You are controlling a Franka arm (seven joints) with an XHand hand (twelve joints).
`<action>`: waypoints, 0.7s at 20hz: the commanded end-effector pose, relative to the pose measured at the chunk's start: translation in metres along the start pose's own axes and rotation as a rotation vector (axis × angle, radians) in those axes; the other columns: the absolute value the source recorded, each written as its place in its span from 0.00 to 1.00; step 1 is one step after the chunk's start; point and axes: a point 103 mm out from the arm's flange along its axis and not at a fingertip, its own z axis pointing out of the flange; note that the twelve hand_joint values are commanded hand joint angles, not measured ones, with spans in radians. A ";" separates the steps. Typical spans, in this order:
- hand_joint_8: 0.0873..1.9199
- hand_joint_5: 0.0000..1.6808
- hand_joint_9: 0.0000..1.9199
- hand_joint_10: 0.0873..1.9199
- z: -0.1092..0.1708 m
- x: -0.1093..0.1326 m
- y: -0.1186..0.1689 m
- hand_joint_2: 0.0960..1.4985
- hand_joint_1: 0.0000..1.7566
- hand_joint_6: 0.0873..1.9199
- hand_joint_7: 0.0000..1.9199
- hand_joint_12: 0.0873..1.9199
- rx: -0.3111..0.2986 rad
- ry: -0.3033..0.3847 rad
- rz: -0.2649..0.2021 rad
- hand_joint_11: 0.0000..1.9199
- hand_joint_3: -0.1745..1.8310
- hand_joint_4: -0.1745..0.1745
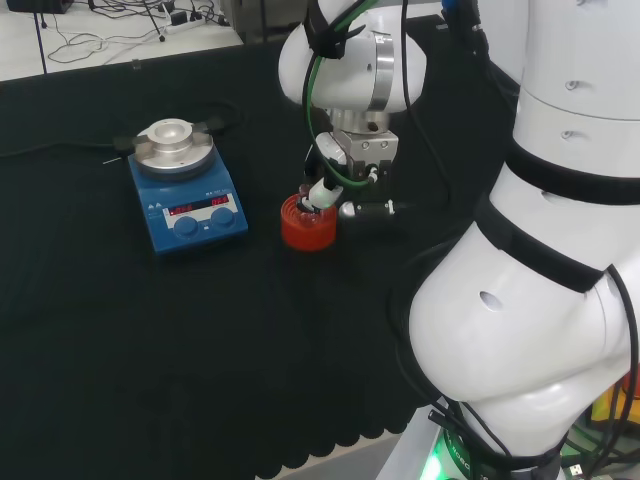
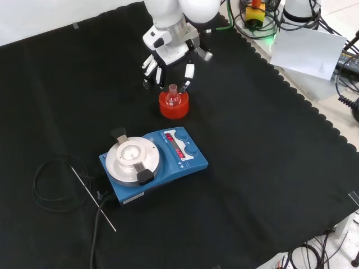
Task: Pick up the round-bottom flask.
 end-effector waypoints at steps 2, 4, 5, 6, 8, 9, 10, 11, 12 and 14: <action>0.33 0.72 0.35 0.28 -0.021 0.003 -0.003 0.39 0.66 0.40 0.23 0.67 -0.012 -0.011 0.006 0.22 0.45 0.46; 0.33 0.72 0.35 0.28 -0.036 0.004 -0.006 0.38 0.66 0.40 0.23 0.67 -0.015 -0.018 0.009 0.22 0.46 0.43; 0.33 0.72 0.35 0.28 -0.043 0.005 -0.008 0.38 0.66 0.40 0.23 0.67 -0.018 -0.021 0.011 0.22 0.47 0.42; 0.33 0.72 0.35 0.28 -0.051 0.006 -0.011 0.38 0.66 0.40 0.23 0.67 -0.022 -0.022 0.014 0.22 0.47 0.42; 0.33 0.72 0.35 0.28 -0.068 0.008 -0.016 0.38 0.66 0.40 0.23 0.67 -0.032 -0.024 0.019 0.23 0.47 0.42; 0.33 0.72 0.35 0.28 -0.077 0.010 -0.018 0.38 0.66 0.40 0.23 0.67 -0.036 -0.024 0.020 0.23 0.47 0.42; 0.33 0.72 0.35 0.28 -0.085 0.012 -0.020 0.38 0.66 0.40 0.23 0.67 -0.039 -0.026 0.022 0.23 0.47 0.42; 0.33 0.72 0.35 0.28 -0.093 0.015 -0.022 0.38 0.66 0.41 0.23 0.67 -0.039 -0.026 0.024 0.23 0.47 0.42; 0.33 0.72 0.35 0.28 -0.100 0.017 -0.024 0.38 0.66 0.41 0.23 0.67 -0.043 -0.026 0.024 0.23 0.47 0.42; 0.33 0.72 0.35 0.28 -0.114 0.024 -0.028 0.38 0.66 0.41 0.23 0.67 -0.053 -0.030 0.018 0.22 0.47 0.42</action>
